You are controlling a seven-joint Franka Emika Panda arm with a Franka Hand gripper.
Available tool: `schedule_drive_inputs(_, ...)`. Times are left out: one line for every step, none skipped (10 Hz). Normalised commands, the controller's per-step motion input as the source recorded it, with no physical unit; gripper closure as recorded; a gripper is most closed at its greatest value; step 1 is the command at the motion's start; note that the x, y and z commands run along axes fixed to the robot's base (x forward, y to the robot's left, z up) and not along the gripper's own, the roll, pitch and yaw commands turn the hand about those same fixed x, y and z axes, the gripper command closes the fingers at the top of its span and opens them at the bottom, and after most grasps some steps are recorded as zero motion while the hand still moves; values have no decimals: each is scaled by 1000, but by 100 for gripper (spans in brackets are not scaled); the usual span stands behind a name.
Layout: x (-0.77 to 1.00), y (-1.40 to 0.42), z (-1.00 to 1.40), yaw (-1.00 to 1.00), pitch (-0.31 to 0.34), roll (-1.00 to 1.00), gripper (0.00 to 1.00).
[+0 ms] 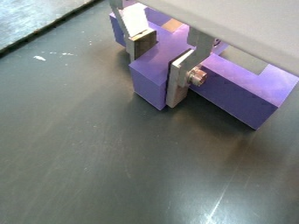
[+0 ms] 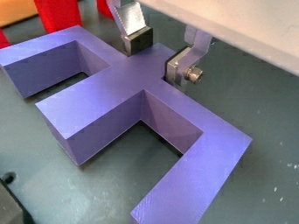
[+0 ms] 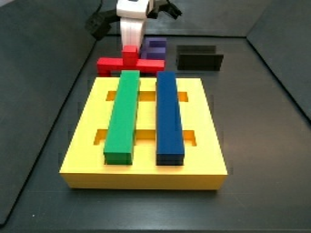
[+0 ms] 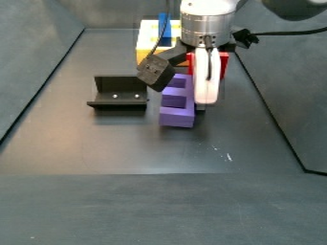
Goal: Pick up the purple object. Move up. Place the purple object on the fixture. Regrasp the purple object. Move to above the board. Insert the purple object.
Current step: Pick up the purple object.
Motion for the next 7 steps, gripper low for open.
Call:
schedule_drive_inputs(0, 0, 0, 0, 0, 0, 100)
schedule_drive_inputs(0, 0, 0, 0, 0, 0, 100)
schedule_drive_inputs(0, 0, 0, 0, 0, 0, 100)
schedule_drive_inputs(0, 0, 0, 0, 0, 0, 100)
schedule_drive_inputs(0, 0, 0, 0, 0, 0, 100)
schedule_drive_inputs(0, 0, 0, 0, 0, 0, 100)
schedule_drive_inputs(0, 0, 0, 0, 0, 0, 100)
